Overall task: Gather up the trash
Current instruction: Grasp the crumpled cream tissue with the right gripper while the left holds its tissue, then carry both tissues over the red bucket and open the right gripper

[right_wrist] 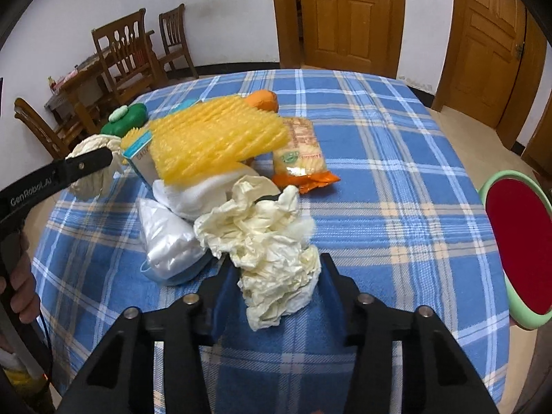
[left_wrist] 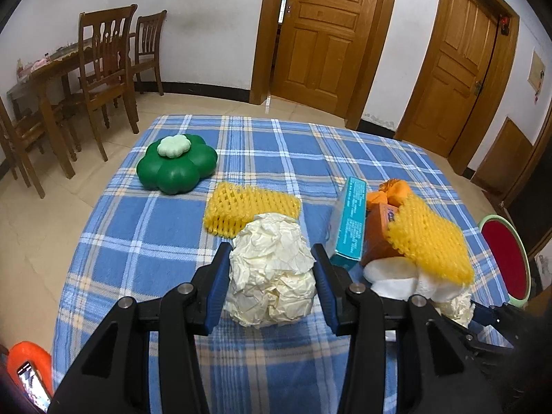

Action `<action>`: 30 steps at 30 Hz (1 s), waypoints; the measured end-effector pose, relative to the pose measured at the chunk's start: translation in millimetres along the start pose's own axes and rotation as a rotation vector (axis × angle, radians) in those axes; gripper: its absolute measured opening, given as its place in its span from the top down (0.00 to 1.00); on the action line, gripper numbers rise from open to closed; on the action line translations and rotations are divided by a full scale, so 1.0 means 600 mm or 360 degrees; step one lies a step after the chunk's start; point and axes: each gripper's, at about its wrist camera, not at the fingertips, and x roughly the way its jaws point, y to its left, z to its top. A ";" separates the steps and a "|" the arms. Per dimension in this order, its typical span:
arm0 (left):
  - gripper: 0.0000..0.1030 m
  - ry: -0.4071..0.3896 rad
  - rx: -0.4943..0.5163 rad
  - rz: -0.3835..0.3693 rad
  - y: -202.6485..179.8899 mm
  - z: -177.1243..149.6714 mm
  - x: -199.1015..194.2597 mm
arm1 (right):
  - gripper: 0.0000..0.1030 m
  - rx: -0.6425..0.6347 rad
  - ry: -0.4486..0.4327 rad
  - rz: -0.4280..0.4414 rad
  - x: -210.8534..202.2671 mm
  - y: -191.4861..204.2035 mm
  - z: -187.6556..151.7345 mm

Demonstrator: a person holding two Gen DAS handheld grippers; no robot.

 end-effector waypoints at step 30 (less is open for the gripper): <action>0.54 -0.0047 0.0060 -0.0221 -0.067 0.026 -0.069 | 0.72 0.0153 -0.0273 -0.0087 -0.129 -0.071 -0.005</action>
